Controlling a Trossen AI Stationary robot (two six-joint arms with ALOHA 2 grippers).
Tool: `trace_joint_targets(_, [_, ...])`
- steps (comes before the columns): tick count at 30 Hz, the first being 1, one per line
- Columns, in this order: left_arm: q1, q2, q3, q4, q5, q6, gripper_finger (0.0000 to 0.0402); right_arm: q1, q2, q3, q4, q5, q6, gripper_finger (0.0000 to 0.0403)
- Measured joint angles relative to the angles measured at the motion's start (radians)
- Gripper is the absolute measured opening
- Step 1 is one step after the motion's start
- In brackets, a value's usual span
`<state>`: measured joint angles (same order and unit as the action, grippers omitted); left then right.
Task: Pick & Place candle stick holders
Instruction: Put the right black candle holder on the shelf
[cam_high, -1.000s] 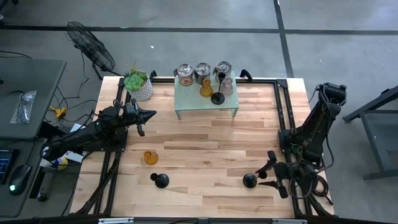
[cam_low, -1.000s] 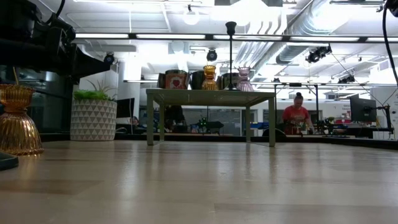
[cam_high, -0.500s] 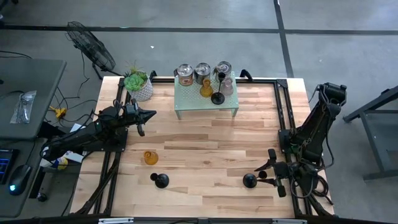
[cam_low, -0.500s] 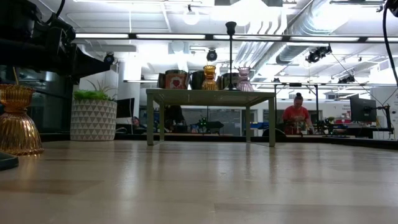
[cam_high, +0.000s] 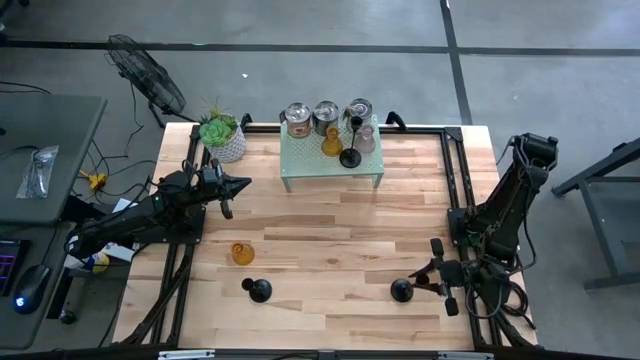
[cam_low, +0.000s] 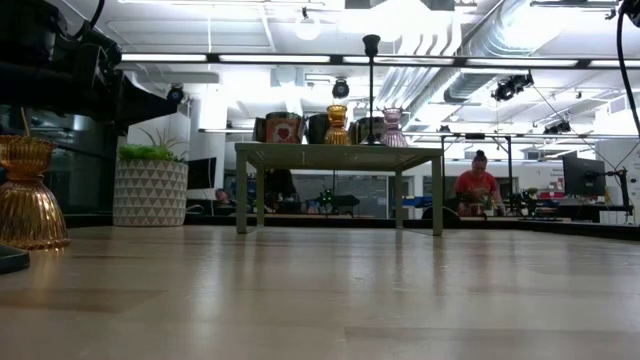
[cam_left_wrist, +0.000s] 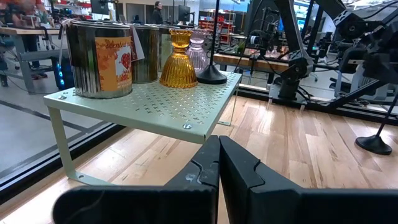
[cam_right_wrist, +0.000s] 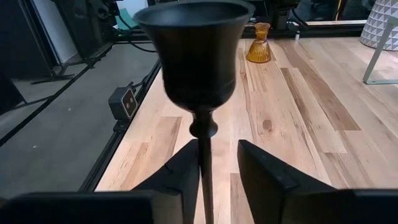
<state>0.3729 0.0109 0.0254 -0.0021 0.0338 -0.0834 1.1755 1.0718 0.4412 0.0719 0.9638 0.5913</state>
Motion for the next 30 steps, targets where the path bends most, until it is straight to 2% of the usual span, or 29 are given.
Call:
trace_joint_targets(8, [0.000,0.000,0.000,0.000,0.000,0.000,0.0000,0.000,0.000,0.000,0.000,-0.004,-0.013,0.0055])
trace_joint_targets(13, [0.000,0.000,0.000,0.000,0.000,0.000,0.0000,-0.004,0.000,0.000,0.000,-0.007,-0.014,0.0014])
trace_joint_targets(23, [0.000,0.000,0.000,0.000,0.000,0.000,0.0000,-0.068,-0.005,0.000,0.027,-0.056,-0.044,0.0008])
trace_joint_targets(30, [0.000,0.000,0.000,0.000,0.000,0.000,0.0000,-0.155,-0.031,0.023,0.020,-0.084,-0.090,0.0006])
